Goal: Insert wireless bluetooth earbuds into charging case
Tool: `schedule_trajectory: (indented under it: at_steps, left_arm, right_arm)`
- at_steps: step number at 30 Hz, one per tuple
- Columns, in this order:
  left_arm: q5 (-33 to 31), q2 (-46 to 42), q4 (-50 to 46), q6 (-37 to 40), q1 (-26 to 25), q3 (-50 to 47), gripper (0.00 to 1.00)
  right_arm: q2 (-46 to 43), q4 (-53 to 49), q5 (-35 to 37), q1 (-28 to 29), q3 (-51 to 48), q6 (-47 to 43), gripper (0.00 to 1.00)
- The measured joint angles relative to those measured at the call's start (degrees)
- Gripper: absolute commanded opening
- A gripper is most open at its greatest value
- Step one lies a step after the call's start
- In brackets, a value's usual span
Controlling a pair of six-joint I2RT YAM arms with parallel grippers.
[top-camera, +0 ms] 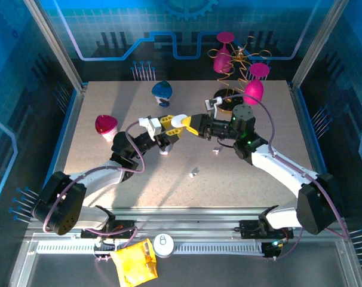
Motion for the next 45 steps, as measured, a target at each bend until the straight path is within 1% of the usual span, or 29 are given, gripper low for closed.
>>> schedule_trajectory:
  at_steps: [1, 4, 7, 13, 20, 26, 32, 35, 40, 45]
  left_arm:
    - [0.0, -0.2, -0.5, 0.2, 0.0, 0.0, 0.55]
    - [0.3, -0.9, -2.1, 0.8, -0.2, 0.0, 0.72]
    - [0.6, -2.3, -4.2, 1.8, -0.4, 0.0, 0.86]
    - [1.0, -5.0, -10.6, 3.9, -0.4, -0.6, 0.99]
    - [0.9, -9.9, -22.4, 9.1, -1.0, -1.0, 0.99]
    - [-0.7, -10.4, -29.2, 12.8, -3.3, -1.0, 0.99]
    - [-1.9, -5.9, -30.4, 14.0, -6.0, -1.0, 0.99]
    - [-2.5, -2.7, -30.6, 14.2, -7.6, -0.8, 0.99]
    - [-3.6, 1.7, -31.3, 14.3, -10.1, 1.7, 0.99]
    - [-3.9, 3.5, -33.4, 15.2, -11.0, 4.6, 0.99]
  right_arm:
    - [0.0, 0.1, 0.0, 0.0, -0.2, 0.0, 0.11]
    - [0.0, 0.3, 0.4, -0.1, -1.3, 0.0, 0.07]
    - [0.0, -0.5, 0.9, -0.6, -2.9, -0.5, 0.07]
    - [-0.7, -3.8, 3.6, -3.3, -4.8, -3.4, 0.07]
    - [-4.3, -11.7, 10.2, -8.1, -7.7, -9.2, 0.07]
    - [-7.1, -18.6, 17.2, -13.0, -11.2, -14.0, 0.07]
    - [-9.0, -24.1, 26.5, -17.8, -15.2, -18.8, 0.07]
    - [-8.9, -25.0, 30.2, -20.9, -17.3, -20.7, 0.06]
    - [-5.3, -25.1, 32.9, -26.0, -18.8, -23.3, 0.06]
    - [0.1, -23.5, 33.0, -29.4, -18.9, -25.2, 0.07]
